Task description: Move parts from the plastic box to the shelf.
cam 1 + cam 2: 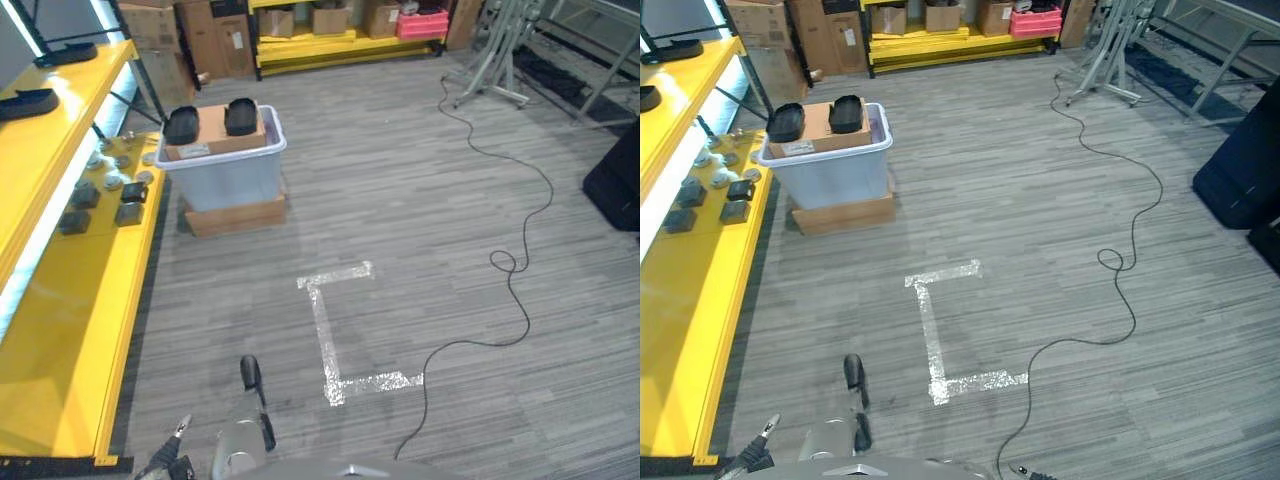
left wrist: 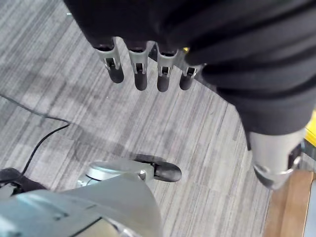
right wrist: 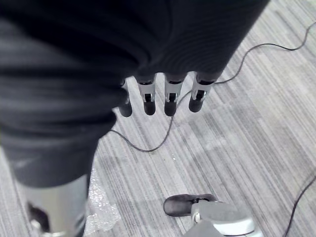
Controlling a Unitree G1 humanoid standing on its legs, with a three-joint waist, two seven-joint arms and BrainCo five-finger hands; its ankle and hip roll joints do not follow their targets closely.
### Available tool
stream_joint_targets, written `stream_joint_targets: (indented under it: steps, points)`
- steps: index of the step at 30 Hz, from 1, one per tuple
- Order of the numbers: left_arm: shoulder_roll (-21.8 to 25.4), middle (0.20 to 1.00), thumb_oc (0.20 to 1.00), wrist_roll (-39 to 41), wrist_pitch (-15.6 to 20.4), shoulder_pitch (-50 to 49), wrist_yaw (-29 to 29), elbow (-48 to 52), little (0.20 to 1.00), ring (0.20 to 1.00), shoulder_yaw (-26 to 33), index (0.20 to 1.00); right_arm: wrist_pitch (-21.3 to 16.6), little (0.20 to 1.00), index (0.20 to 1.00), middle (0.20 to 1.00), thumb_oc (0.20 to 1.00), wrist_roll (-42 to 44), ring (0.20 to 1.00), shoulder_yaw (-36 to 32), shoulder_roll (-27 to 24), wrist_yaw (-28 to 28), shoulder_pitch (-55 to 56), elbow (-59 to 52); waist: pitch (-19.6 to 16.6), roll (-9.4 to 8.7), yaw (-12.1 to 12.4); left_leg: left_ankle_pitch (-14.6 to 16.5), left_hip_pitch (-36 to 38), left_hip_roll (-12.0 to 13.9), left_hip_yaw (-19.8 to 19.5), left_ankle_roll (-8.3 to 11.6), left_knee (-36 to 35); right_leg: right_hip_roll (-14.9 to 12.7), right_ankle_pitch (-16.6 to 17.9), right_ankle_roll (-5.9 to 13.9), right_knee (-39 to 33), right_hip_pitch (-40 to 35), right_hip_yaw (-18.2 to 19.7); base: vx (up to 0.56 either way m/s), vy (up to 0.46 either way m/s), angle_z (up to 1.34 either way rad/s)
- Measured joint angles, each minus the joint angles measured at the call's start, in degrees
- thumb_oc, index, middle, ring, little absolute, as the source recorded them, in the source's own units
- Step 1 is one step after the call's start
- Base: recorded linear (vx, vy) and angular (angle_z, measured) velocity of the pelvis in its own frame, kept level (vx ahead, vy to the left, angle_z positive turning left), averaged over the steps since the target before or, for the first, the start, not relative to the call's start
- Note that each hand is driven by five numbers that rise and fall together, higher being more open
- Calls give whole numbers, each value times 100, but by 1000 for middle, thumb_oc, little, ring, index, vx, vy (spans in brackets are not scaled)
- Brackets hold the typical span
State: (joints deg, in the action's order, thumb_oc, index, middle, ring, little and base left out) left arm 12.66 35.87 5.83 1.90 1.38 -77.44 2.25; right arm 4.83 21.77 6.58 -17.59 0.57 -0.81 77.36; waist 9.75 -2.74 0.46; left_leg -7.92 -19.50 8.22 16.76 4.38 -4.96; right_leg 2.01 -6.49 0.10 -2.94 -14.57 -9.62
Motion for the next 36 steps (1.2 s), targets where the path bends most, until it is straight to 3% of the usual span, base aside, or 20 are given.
stream_joint_targets:
  steps: [3, 5, 6, 8, 10, 11, 13, 14, 15, 16, 17, 19, 23, 26, 27, 29, 31, 32, 34, 36]
  points:
    - [0, 1000, 1000, -73, -42, -47, 89, 20, 1000, 1000, 19, 1000, -3, 1000, 1000, 1000, 1000, -152, 1000, 10, -46, 21, 30, 74, -11, -90, 180, 152, 30, -1, 134, -154, 1609, -154, -589, -59, 292, -480, 7, 601, 186, -27]
    - [-9, 1000, 1000, -251, -98, -79, 92, 32, 1000, 1000, -24, 1000, -23, 1000, 1000, 1000, 1000, -126, 1000, 5, -33, 32, 272, 65, -221, -59, 268, 539, 530, -203, 382, -278, 1913, -286, -989, 117, 821, -607, -200, 424, 270, 19]
    - [48, 1000, 1000, -301, -117, -88, 88, 33, 1000, 1000, -16, 1000, -80, 1000, 1000, 1000, 1000, -117, 1000, 5, 77, 26, 248, 12, -192, -120, 280, 340, 668, -351, 374, -774, 1781, -390, -1106, 210, 1506, -405, -435, 415, 317, 23]
    - [112, 1000, 1000, -524, -144, 4, 94, 70, 1000, 1000, -87, 1000, -81, 1000, 1000, 1000, 1000, 79, 1000, -10, 268, 33, 189, -254, -269, -293, 363, 493, 995, -713, 505, -785, 1348, -987, -887, 452, 3518, 545, -551, 308, 227, 6]
    - [168, 1000, 1000, -632, -222, -50, 142, 255, 1000, 1000, -457, 1000, -85, 1000, 1000, 1000, 1000, 202, 1000, 5, 384, 25, 159, -618, -336, -333, 320, 551, 1560, -1204, 505, -1138, 781, -1775, -815, 749, 5590, 1708, -486, 389, 16, 19]
    - [228, 1000, 1000, -628, -224, -5, 183, 288, 1000, 1000, -625, 1000, -110, 1000, 1000, 1000, 1000, 287, 1000, 24, 439, 27, 71, -672, -397, -248, 319, 507, 1692, -1365, 505, -1114, 609, -1856, -944, 766, 5465, 2165, -519, 399, -137, 29]
    - [199, 1000, 1000, -616, -218, 156, 219, 352, 1000, 1000, -768, 1000, -225, 1000, 1000, 1000, 1000, 328, 1000, 17, 461, 55, -104, -695, -378, 1, 296, 734, 1856, -1303, 331, -814, 456, -1400, -1085, 666, 4144, 2736, -696, 327, -180, 4]
    - [231, 1000, 1000, -616, -235, 163, 219, 320, 1000, 1000, -728, 1000, -273, 1000, 1000, 1000, 1000, 334, 1000, 24, 441, 67, -180, -752, -332, 157, 235, 588, 1886, -1245, 309, -834, 428, -1147, -873, 592, 3189, 2864, -835, 556, -286, 23]
    - [207, 1000, 1000, -605, -224, 270, 226, 240, 1000, 1000, -664, 1000, -374, 1000, 1000, 1000, 1000, 376, 1000, 19, 414, 149, -42, -925, -200, 6, 105, 1357, 1851, -1284, 422, -264, 972, -1205, -2, 717, 1821, 3358, -765, 696, -338, 89]
    - [263, 1000, 1000, -605, -249, 372, 202, 245, 1000, 1000, -670, 1000, -402, 1000, 1000, 1000, 1000, 379, 1000, -20, 445, 193, 52, -901, -134, -54, -86, 1708, 1513, -1153, 346, -869, 2029, -1465, 356, 1046, 1255, 3469, -482, 528, -277, 126]
    - [281, 1000, 1000, -605, -231, 310, 200, 266, 1000, 1000, -681, 1000, -389, 1000, 1000, 1000, 1000, 436, 1000, -118, 470, 206, 196, -857, -91, -121, -141, 2069, 1524, -1165, 229, -1051, 2322, -1804, 736, 1307, 692, 3596, -343, 418, -246, 90]
    - [270, 1000, 1000, -643, -202, -69, 177, 260, 1000, 1000, -700, 1000, -486, 1000, 1000, 1000, 1000, 439, 1000, -114, 495, 285, 627, -886, -147, -120, -134, 2308, 1892, -1176, 78, -967, 2288, -1860, 1347, 1099, 206, 4052, -309, 751, -368, 50]
    - [175, 1000, 1000, -807, -167, -453, 30, 248, 1000, 1000, -709, 1000, -475, 1000, 1000, 1000, 1000, 438, 1000, -299, 570, 265, 865, -852, -97, -81, -187, 2416, 2397, -1113, -269, -839, 2127, -1700, 1370, 874, 441, 3782, -282, 570, -314, 47]
    - [163, 1000, 1000, -918, -140, -510, -55, 328, 1000, 1000, -691, 1000, -482, 1000, 1000, 1000, 1000, 438, 1000, -276, 525, 213, 714, -733, -130, -127, -94, 2502, 3208, -1049, -544, -432, 1699, -1218, 1305, 642, 1103, 2917, -569, 514, -357, 65]
    - [106, 1000, 1000, -927, -142, -448, -80, 316, 1000, 1000, -688, 1000, -463, 1000, 1000, 1000, 1000, 441, 1000, -267, 487, 167, 460, -498, -67, -86, -135, 2557, 3281, -932, -615, -259, 1921, -1114, 1456, 234, 1306, 2800, -448, 415, -296, 60]
    - [-62, 1000, 1000, -1003, -98, -304, -193, 366, 1000, 1000, -686, 1000, -452, 1000, 1000, 1000, 1000, 433, 1000, -255, 306, 133, 137, -453, -175, 54, -102, 2151, 3457, -542, -476, 168, 2417, -914, 861, -55, 1946, 2606, -567, 610, -424, 34]
    - [-81, 1000, 1000, -894, -97, -313, -214, 359, 1000, 1000, -664, 1000, -424, 1000, 1000, 1000, 1000, 430, 1000, -272, 271, 41, 13, -470, -410, -1, -62, 1488, 3084, -192, -245, 122, 3341, -662, 644, -240, 1693, 2258, -623, 385, -352, -7]
    - [-83, 1000, 1000, -889, -74, -307, -231, 369, 1000, 1000, -598, 1000, -363, 1000, 1000, 1000, 1000, 431, 1000, -295, 238, -39, 26, -432, -504, -56, 23, 645, 2311, 236, -395, 200, 4842, -373, 690, -529, 1160, 1822, -631, 189, -273, -18]
    - [-69, 1000, 1000, -889, -71, -246, -279, 434, 1000, 1000, -562, 1000, -331, 1000, 1000, 1000, 1000, 433, 1000, -289, 225, -113, 51, -432, -559, -151, 98, 803, 1263, 311, -594, 146, 5920, -268, 775, -680, 876, 1626, -576, 186, -170, -19]
    - [42, 1000, 1000, -749, -66, -86, -282, 500, 1000, 1000, -528, 1000, -297, 1000, 1000, 1000, 1000, 427, 1000, -455, 229, -107, 69, -307, -422, -324, 127, 1035, 258, 158, -510, -76, 5675, -217, 853, -655, 411, 1367, -564, 219, 47, -21]
